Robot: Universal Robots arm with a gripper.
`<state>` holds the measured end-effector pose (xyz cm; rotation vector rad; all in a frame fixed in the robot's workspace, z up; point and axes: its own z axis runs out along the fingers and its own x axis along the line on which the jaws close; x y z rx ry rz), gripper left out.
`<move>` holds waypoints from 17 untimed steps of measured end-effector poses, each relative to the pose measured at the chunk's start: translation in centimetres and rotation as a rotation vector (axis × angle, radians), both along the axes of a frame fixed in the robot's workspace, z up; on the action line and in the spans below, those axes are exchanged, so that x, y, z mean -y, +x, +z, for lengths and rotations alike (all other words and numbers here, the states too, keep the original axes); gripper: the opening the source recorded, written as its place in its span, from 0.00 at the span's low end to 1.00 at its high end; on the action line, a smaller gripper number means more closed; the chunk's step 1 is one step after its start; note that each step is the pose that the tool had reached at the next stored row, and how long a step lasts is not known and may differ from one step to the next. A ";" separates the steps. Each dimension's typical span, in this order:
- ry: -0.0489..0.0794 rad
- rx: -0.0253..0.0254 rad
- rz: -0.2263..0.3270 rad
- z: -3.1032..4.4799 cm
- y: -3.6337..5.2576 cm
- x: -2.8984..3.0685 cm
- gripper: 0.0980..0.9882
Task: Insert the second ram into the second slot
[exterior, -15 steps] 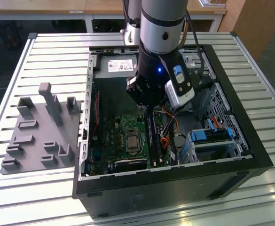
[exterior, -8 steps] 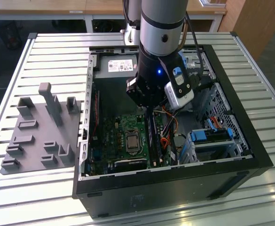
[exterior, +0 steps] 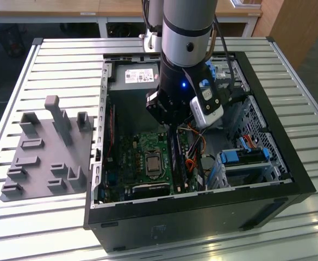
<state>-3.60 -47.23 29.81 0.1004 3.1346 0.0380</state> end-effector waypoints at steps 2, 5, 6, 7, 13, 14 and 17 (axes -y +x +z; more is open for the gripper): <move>0.000 -0.0001 0.000 -0.07 0.00 0.00 0.04; 0.000 -0.0001 0.000 -0.20 0.00 0.00 0.04; 0.000 -0.0001 0.000 -0.23 0.00 0.00 0.04; 0.000 -0.0001 0.000 -0.28 0.00 0.00 0.04; 0.000 -0.0001 0.000 -0.55 0.00 0.00 0.04; 0.000 -0.0002 0.000 -0.59 0.00 0.00 0.04; 0.000 -0.0002 0.000 -0.70 0.00 0.00 0.04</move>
